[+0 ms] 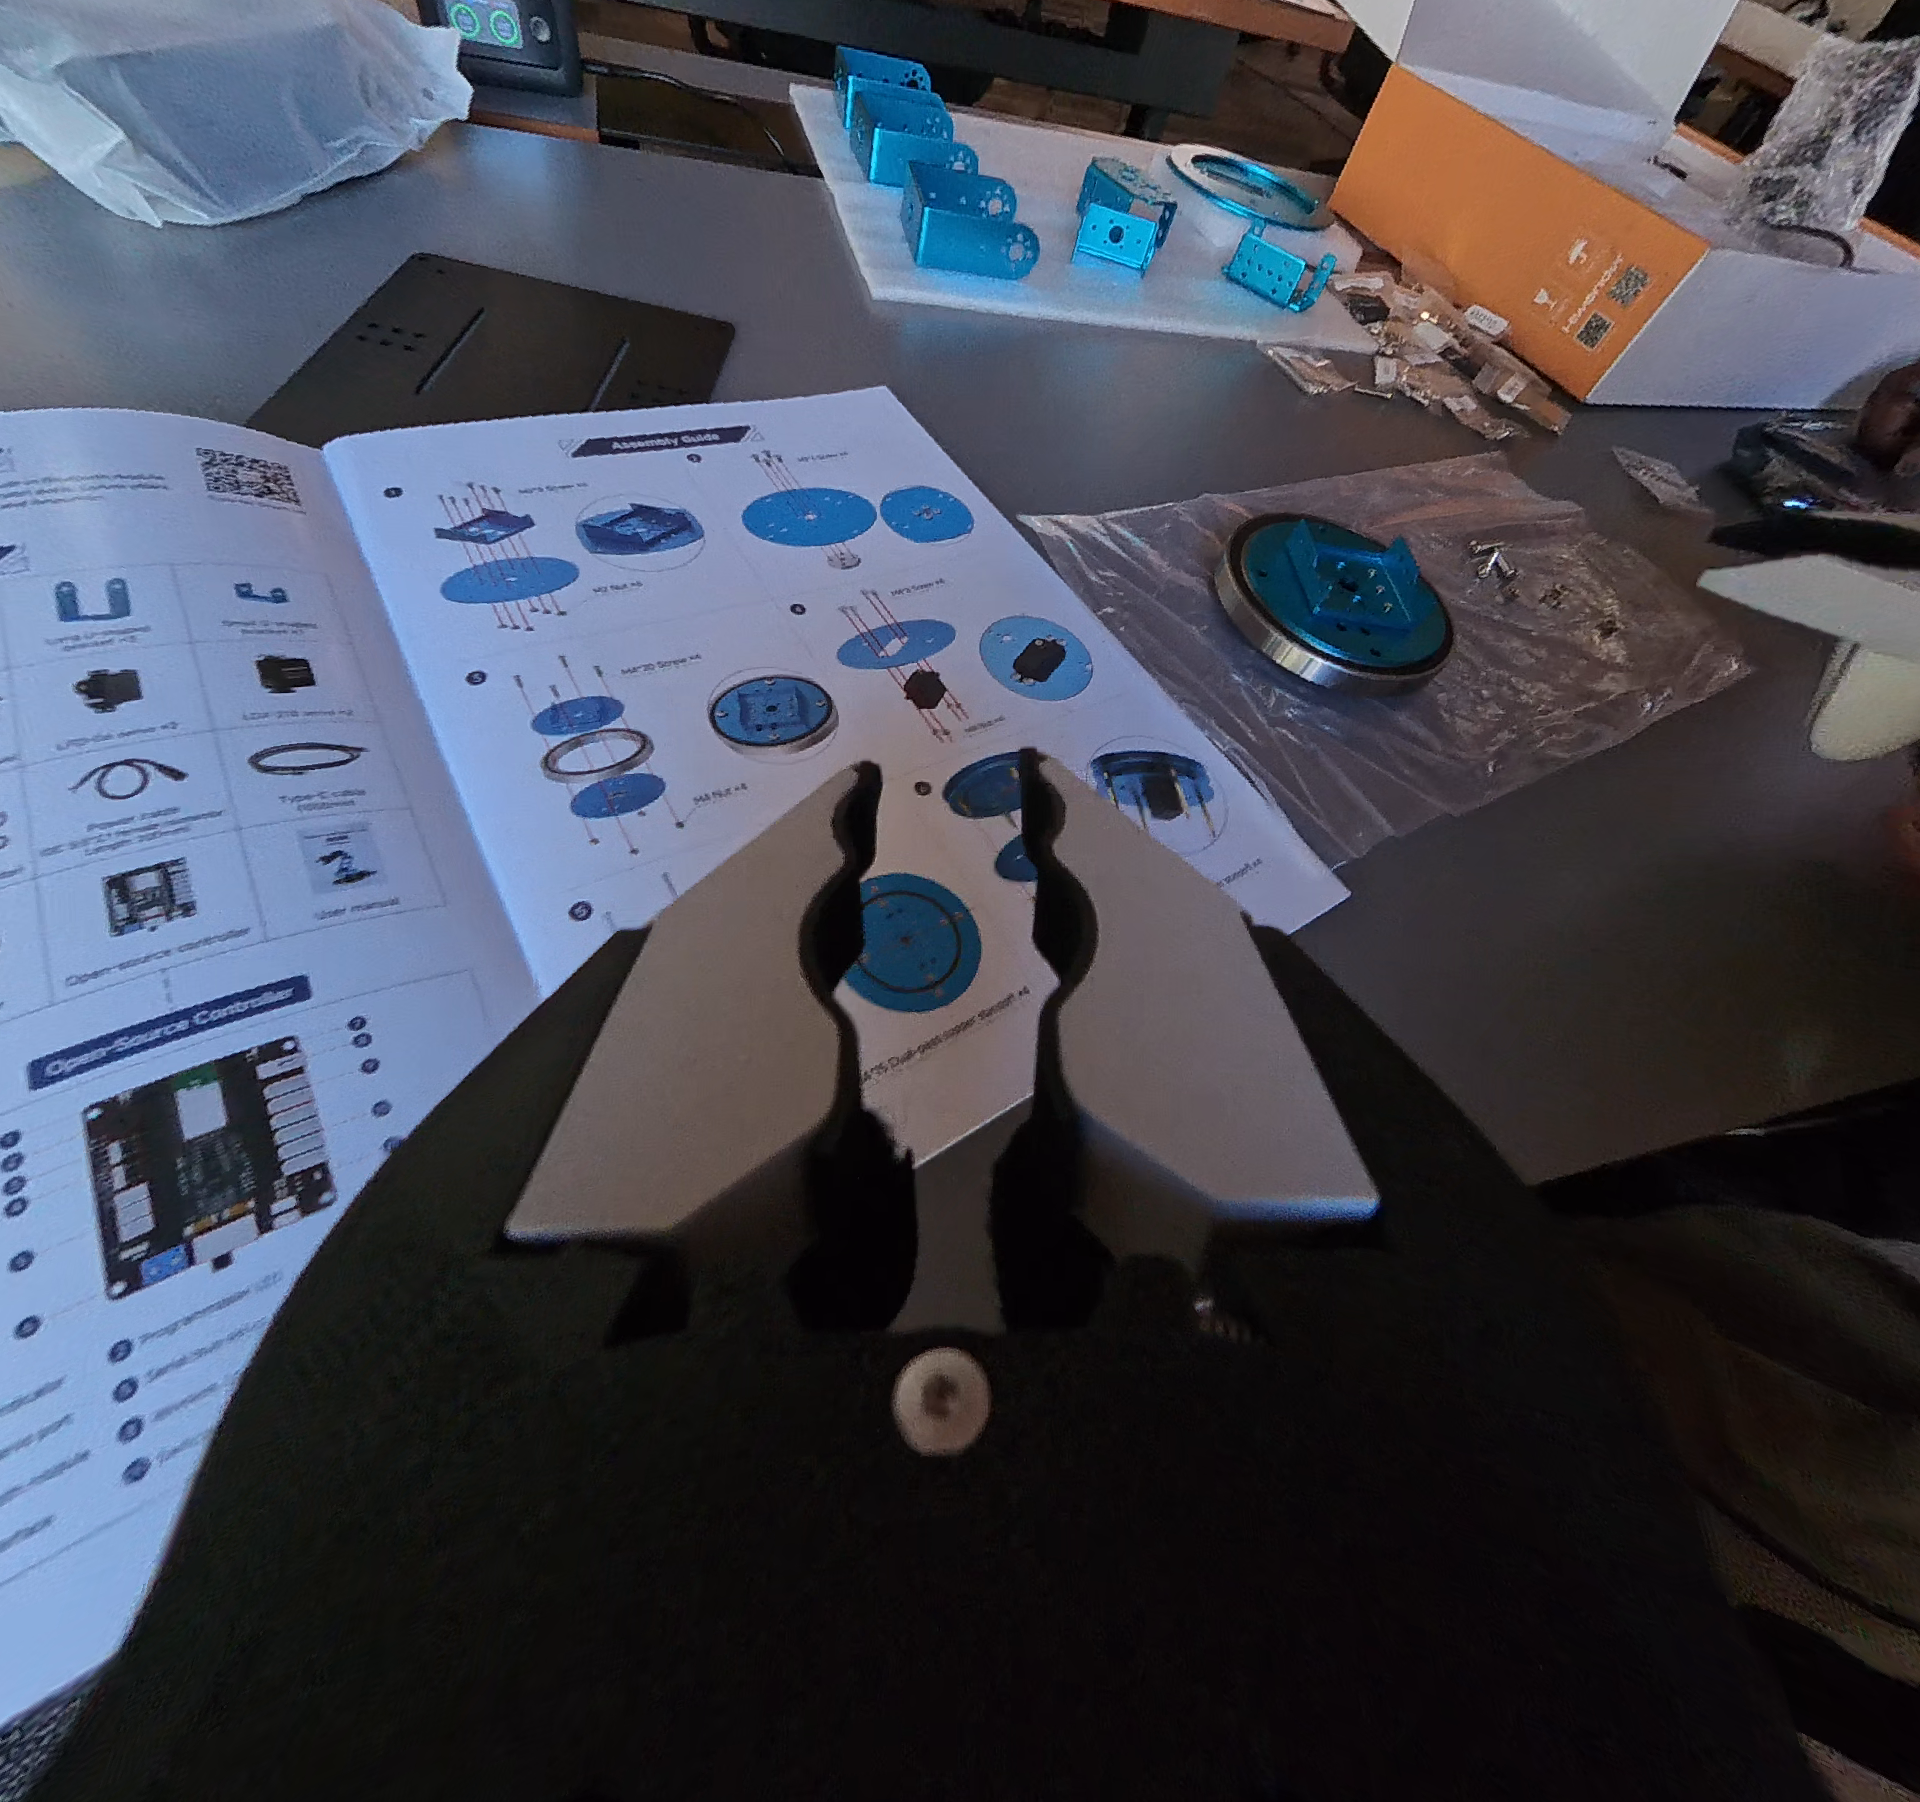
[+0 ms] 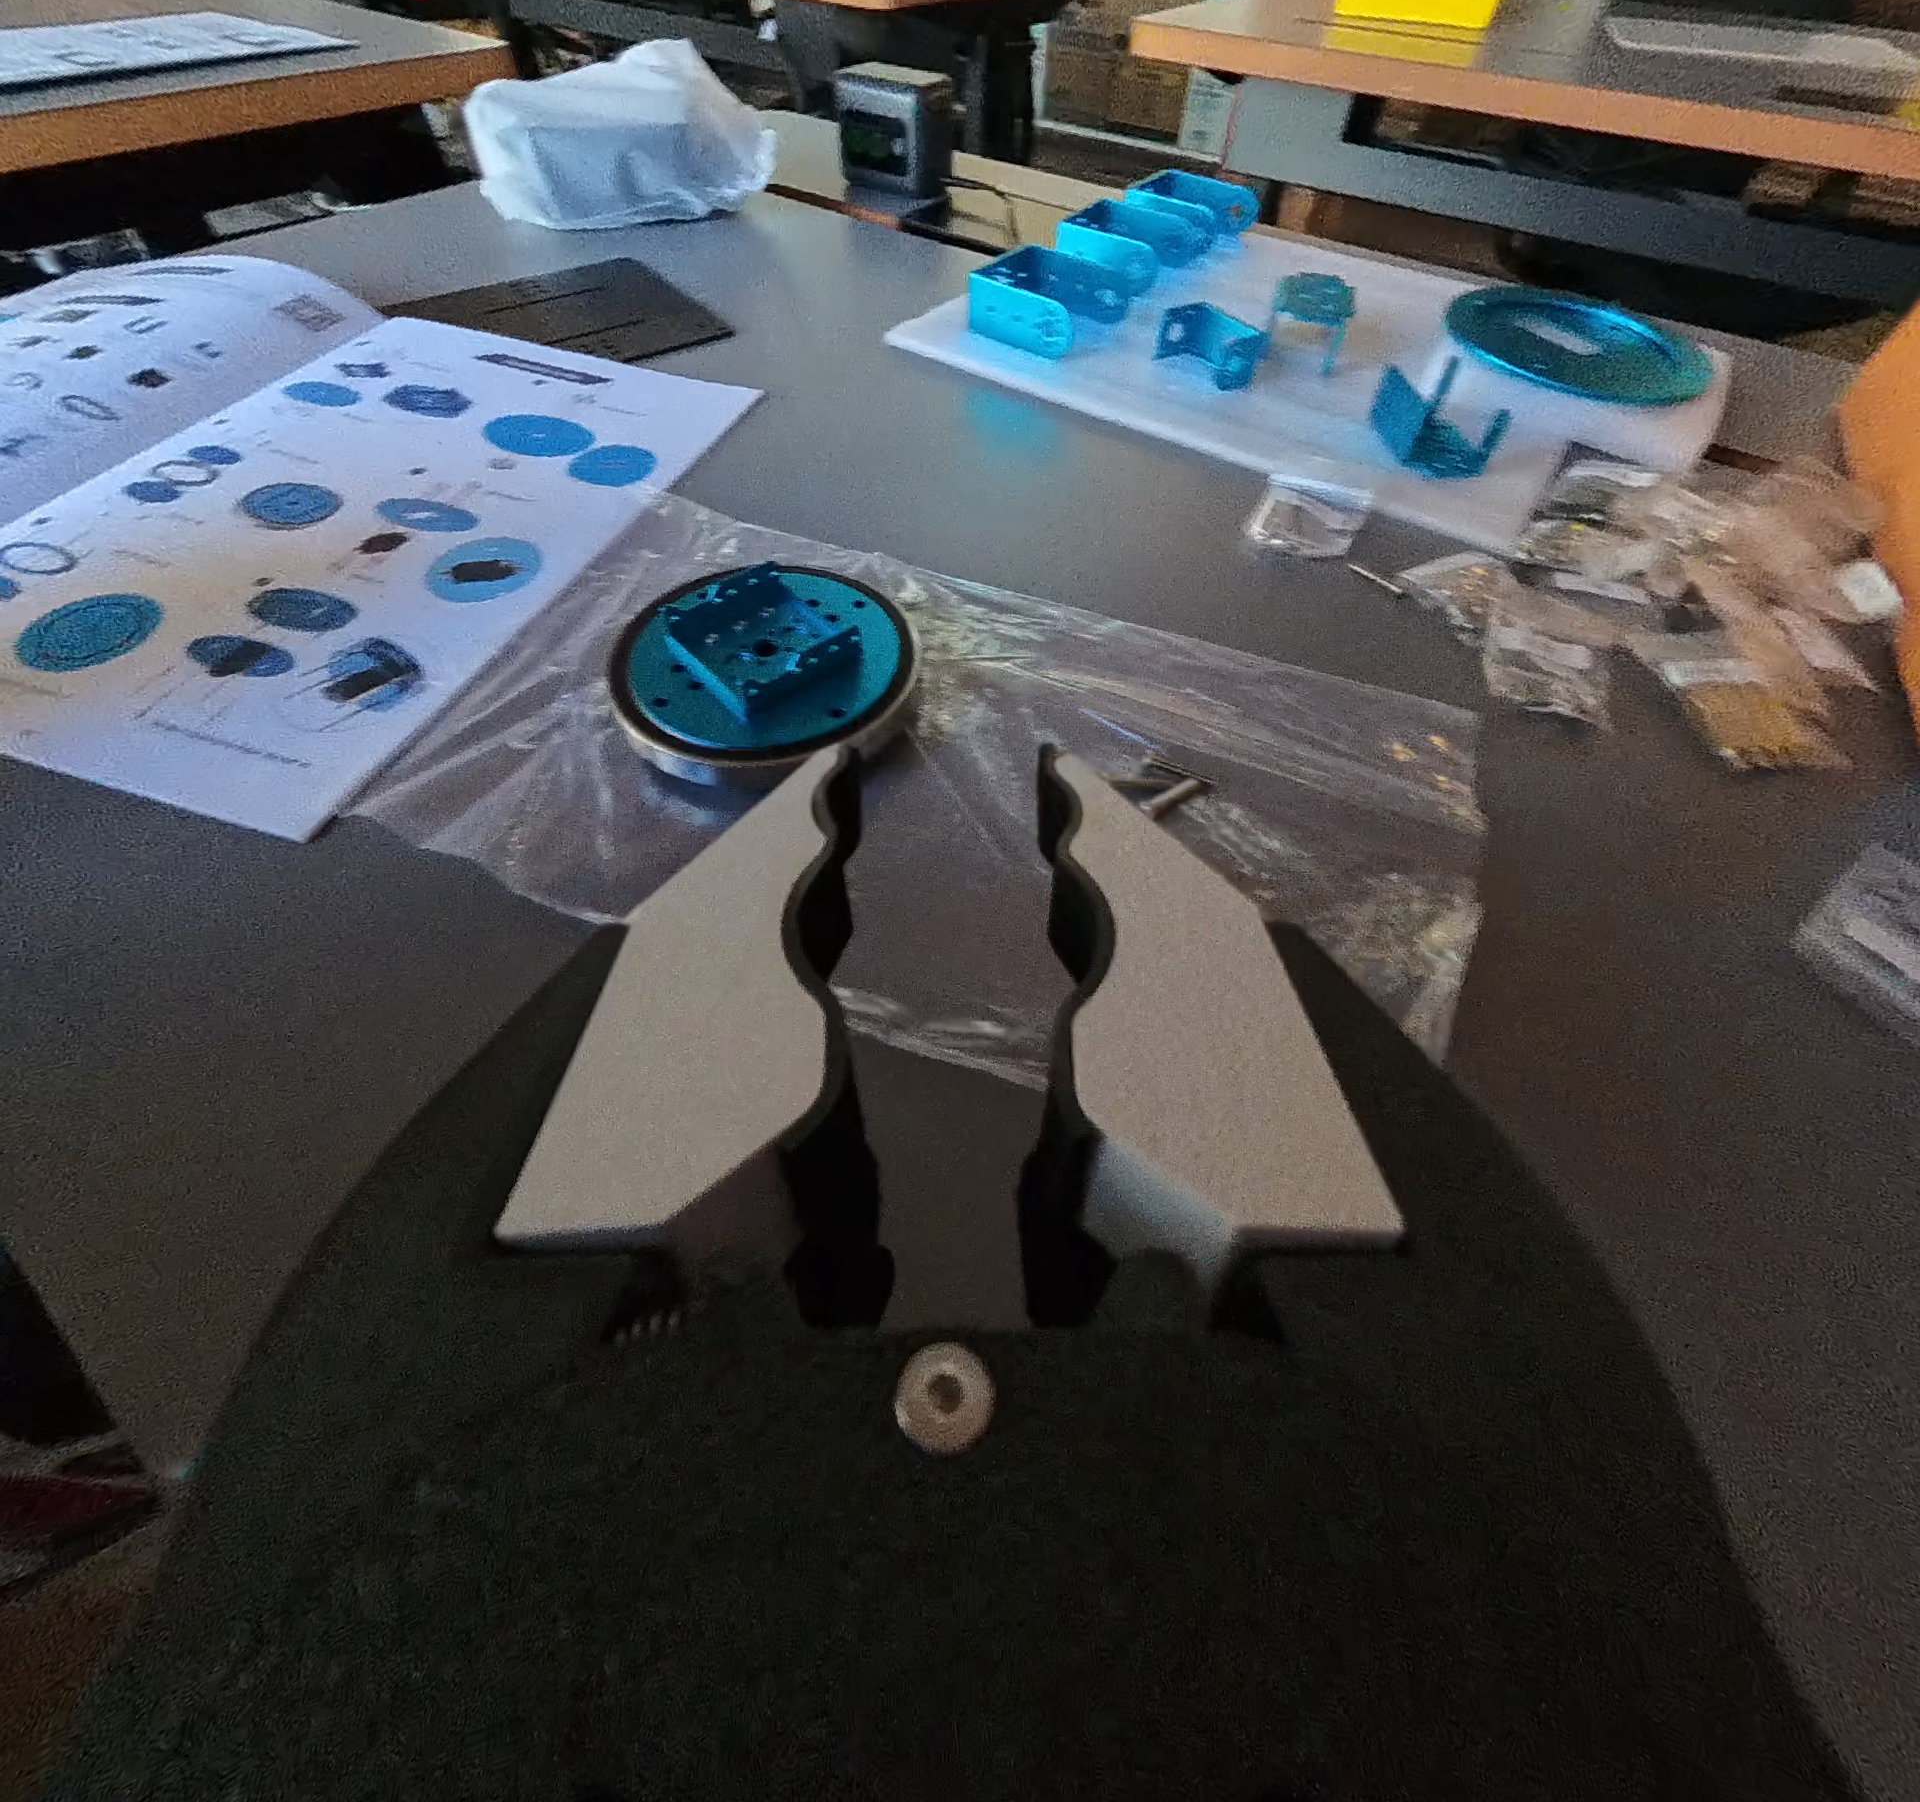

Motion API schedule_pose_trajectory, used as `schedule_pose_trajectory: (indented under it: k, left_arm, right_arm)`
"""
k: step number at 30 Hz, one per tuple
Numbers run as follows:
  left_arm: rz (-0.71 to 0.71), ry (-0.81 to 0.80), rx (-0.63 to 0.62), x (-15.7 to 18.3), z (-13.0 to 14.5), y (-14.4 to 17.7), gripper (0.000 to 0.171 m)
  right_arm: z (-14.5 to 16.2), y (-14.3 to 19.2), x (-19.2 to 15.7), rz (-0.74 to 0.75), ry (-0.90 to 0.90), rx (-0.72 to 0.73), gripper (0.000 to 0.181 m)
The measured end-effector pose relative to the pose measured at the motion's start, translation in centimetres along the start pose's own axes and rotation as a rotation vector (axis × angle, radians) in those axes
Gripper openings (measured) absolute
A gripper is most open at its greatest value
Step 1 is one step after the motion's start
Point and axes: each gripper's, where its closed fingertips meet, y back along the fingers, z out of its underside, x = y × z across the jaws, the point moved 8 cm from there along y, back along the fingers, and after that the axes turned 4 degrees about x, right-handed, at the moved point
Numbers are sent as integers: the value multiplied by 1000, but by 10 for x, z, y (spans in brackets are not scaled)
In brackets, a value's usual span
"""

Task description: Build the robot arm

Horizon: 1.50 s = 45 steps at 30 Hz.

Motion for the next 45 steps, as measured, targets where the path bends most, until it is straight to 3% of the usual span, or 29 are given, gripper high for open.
schedule_pose_trajectory:
  k: [4,8,12,36,45]
  left_arm:
    - [-59,-16,-25,-8,6,19,18]
    - [-120,7,-22,-26,8,35,19]
    - [-144,16,0,-36,7,42,20]
    - [-37,42,-51,-19,19,15,21]
    - [-20,27,-38,-13,15,21,21]
  right_arm:
    - [-7,-7,-18,-61,99,49,29]
    - [-7,-14,-19,21,189,73,24]
    - [-7,-20,-19,6,184,61,25]
    - [-4,-21,-15,-55,102,46,26]
    - [-4,-20,-15,-52,104,49,25]
